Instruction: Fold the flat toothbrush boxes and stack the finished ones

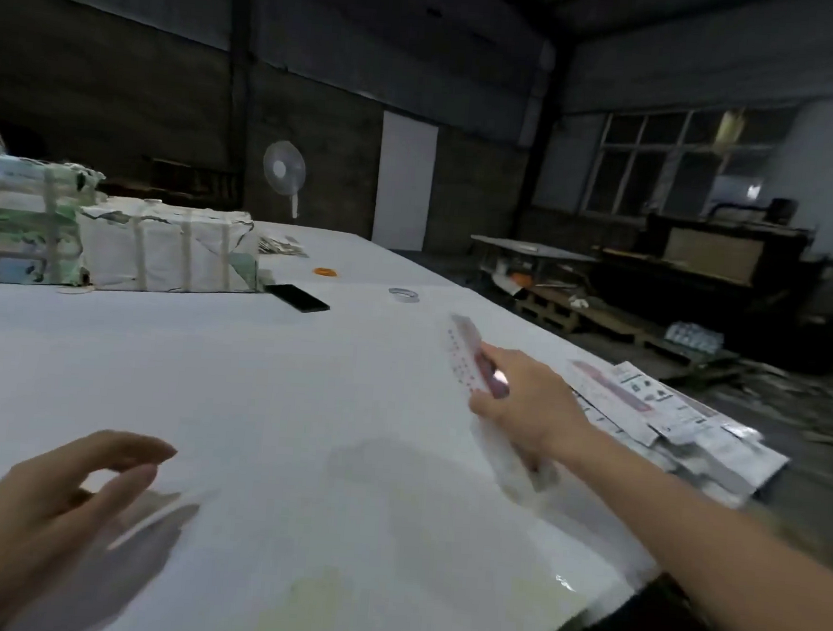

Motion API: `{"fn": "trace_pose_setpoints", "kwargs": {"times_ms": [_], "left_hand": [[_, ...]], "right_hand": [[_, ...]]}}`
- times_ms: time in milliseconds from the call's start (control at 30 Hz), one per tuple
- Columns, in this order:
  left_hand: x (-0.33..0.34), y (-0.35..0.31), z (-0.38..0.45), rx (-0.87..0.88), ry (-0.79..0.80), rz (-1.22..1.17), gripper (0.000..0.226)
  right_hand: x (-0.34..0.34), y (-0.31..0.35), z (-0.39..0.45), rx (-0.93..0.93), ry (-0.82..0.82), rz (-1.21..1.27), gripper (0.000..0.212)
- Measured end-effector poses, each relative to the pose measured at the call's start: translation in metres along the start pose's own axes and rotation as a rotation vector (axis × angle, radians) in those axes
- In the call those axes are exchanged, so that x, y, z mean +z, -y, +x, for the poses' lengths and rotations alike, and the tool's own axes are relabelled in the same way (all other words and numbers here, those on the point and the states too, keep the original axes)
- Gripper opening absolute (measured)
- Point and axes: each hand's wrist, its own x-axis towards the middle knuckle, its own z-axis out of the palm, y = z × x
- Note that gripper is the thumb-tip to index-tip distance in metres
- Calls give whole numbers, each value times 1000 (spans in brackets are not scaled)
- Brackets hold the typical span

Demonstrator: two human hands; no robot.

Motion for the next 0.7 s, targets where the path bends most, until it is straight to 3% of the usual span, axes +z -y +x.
{"fn": "trace_pose_setpoints", "kwargs": {"times_ms": [33, 133, 200, 333, 400, 467, 567, 700], "left_hand": [[2, 9, 1, -8, -14, 14, 58], [8, 25, 5, 5, 83, -1, 28], [30, 40, 5, -117, 6, -134, 15], [66, 82, 6, -232, -1, -105, 77], [46, 76, 7, -153, -82, 23, 57], [19, 50, 6, 30, -26, 107, 31], [-1, 4, 3, 47, 22, 141, 40], [-17, -43, 4, 55, 82, 33, 35]], "right_hand": [[-12, -26, 3, 61, 27, -110, 59], [-32, -97, 14, 191, 124, -396, 33], [-32, -134, 15, 231, 108, -511, 25], [-21, -167, 15, 258, -29, -611, 30], [-15, -160, 20, 214, -43, -662, 34], [-4, -139, 25, 150, -58, -606, 33], [17, -82, 33, 18, -57, -401, 30], [49, 23, 29, -200, -11, -81, 27]]}}
